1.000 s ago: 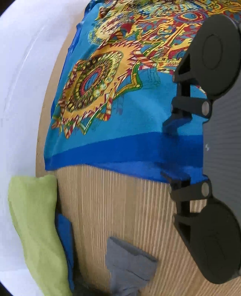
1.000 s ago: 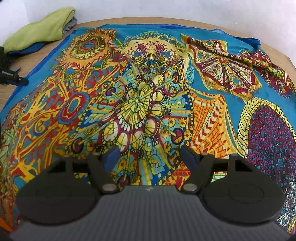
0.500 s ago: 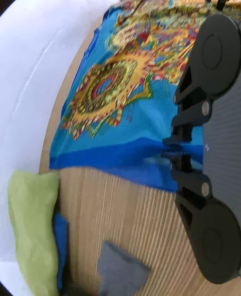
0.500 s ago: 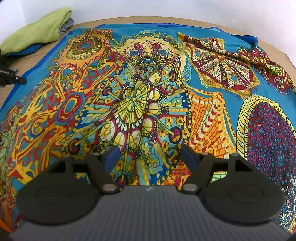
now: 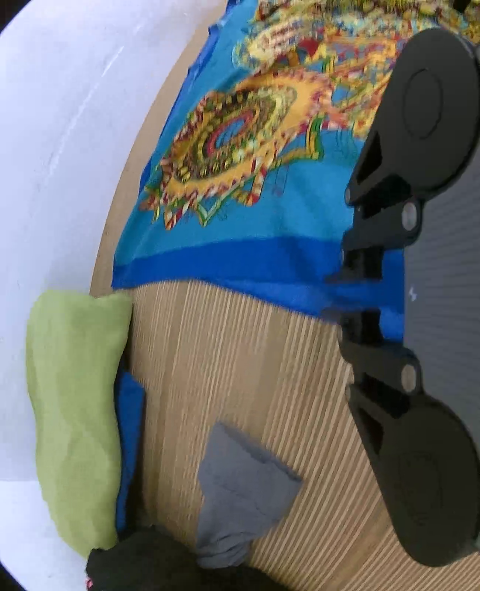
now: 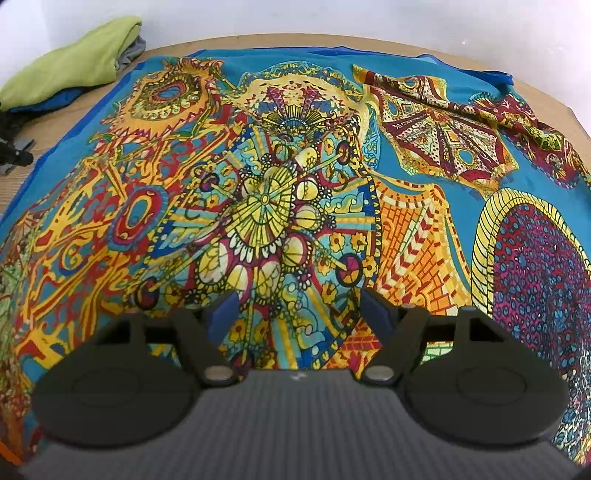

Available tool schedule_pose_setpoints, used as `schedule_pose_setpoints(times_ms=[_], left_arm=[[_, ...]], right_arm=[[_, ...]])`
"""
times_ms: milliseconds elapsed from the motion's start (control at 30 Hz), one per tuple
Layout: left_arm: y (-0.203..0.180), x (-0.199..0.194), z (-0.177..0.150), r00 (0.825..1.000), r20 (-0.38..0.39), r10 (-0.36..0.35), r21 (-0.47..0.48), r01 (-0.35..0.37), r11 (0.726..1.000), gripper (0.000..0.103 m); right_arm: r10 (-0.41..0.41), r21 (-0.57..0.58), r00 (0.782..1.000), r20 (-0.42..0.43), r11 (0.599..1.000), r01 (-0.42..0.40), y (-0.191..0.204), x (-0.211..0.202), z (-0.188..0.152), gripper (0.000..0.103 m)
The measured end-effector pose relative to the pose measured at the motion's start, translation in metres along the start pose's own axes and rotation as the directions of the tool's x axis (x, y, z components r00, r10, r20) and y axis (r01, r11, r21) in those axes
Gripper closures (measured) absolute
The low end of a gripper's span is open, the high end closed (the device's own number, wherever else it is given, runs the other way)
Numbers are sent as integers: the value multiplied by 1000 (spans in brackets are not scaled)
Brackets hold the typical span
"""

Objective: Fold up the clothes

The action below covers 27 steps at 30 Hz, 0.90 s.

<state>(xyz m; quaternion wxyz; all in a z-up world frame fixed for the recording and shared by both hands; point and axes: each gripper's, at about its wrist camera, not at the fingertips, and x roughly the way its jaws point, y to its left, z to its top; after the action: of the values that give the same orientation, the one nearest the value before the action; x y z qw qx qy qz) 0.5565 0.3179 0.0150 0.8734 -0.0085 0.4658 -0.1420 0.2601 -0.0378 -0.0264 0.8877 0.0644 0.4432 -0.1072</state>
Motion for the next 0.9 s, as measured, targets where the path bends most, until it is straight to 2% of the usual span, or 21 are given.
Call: schedule_pose_setpoints(times_ms=[167,300,367,433,500,667,800,900], left_arm=[[-39,-12,-16,997,-15,-79,28,80,996,58],[-82,-18,-32,988,-47,-148,50,150,987,58],[-107,-19,-40,986,-63,-153,83,158,984,57],[-133,-22,-47,989,-65,-135,117,142,983,57],[-154,-22,-52,989,-75,-127,107,135,985,55],[-219,-28,-72,991,-82,-105,61,110,992,55],[-287,-35,-95,990,-72,-120,64,124,990,54],[-339,-33,-117,986,-105,-128,102,138,985,50]], right_arm=[[-6,-11,1000,17,1000,6,-1,-7,3,29],[-10,-16,997,71,1000,11,-20,-23,10,29],[-15,-22,995,97,1000,17,-36,-31,15,29],[-15,-38,992,125,999,20,-58,-41,20,29],[-11,-90,989,149,996,25,-85,-50,25,29],[31,-317,981,190,948,32,-163,-65,43,29],[61,-438,981,183,899,26,-220,-64,62,29],[72,-467,985,155,884,9,-250,-57,75,29]])
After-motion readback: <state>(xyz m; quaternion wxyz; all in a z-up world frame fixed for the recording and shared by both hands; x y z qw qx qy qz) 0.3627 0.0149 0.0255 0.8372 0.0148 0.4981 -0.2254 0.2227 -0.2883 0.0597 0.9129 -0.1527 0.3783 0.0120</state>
